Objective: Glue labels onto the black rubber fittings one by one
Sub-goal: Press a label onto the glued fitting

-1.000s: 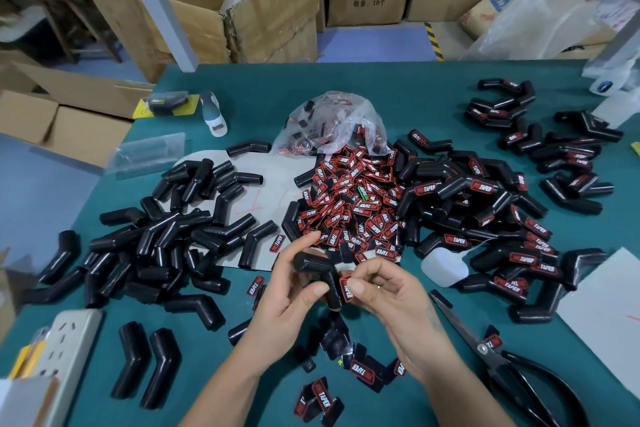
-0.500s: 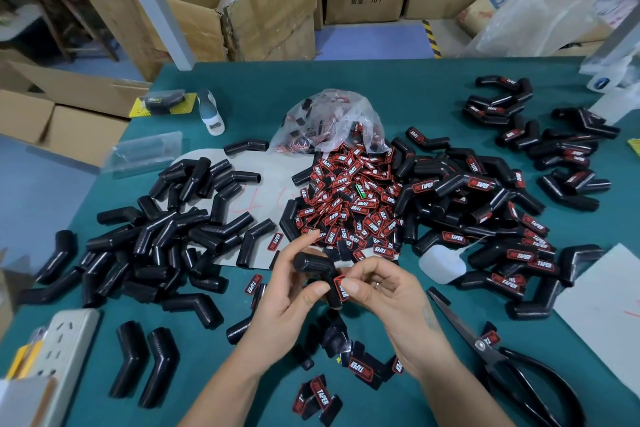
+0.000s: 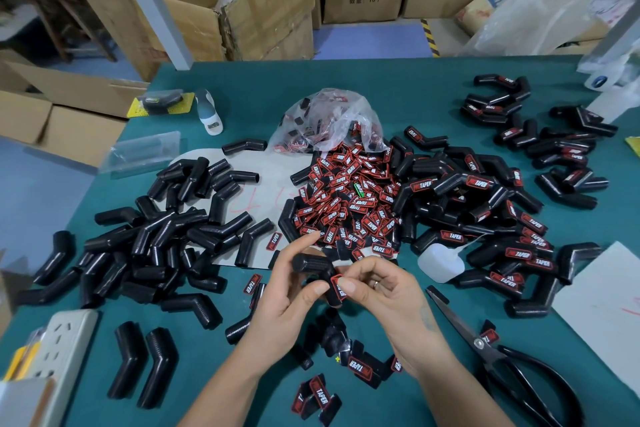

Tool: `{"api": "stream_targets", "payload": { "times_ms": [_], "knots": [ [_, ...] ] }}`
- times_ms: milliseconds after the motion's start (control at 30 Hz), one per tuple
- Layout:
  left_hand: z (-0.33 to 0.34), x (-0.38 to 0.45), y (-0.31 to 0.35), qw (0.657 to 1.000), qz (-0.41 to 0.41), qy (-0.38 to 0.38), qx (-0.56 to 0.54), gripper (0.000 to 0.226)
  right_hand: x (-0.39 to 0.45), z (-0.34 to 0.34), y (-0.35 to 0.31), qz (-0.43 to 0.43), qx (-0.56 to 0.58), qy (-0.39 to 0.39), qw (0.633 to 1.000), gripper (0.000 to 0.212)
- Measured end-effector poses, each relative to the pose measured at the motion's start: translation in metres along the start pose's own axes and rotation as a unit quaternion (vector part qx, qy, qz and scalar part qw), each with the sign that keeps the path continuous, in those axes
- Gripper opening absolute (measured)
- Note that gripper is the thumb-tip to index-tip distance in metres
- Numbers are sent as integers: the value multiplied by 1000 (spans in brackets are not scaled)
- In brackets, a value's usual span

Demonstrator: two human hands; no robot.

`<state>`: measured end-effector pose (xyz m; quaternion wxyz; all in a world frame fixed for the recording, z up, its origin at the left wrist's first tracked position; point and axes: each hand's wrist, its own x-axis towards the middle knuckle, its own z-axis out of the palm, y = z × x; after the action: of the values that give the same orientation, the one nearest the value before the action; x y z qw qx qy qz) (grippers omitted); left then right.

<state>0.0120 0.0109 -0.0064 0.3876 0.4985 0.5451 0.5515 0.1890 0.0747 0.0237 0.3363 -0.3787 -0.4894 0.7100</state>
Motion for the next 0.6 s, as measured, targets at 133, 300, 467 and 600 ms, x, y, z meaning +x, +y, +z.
{"api": "stream_targets", "payload": {
  "times_ms": [133, 300, 467, 600],
  "knots": [
    [0, 0, 0, 1000, 3, -3, 3, 54, 0, 0, 0, -1, -8, -1, 1000, 24],
    [1, 1, 2, 1000, 4, -3, -1, 53, 0, 1, 0, -6, -10, 4, 1000, 24],
    [0, 1, 3, 1000, 3, -2, 1, 53, 0, 0, -1, -3, -2, 2, 1000, 24],
    [1, 1, 4, 1000, 2, 2, -8, 52, 0, 1, -2, -2, 8, 4, 1000, 22]
  ]
}}
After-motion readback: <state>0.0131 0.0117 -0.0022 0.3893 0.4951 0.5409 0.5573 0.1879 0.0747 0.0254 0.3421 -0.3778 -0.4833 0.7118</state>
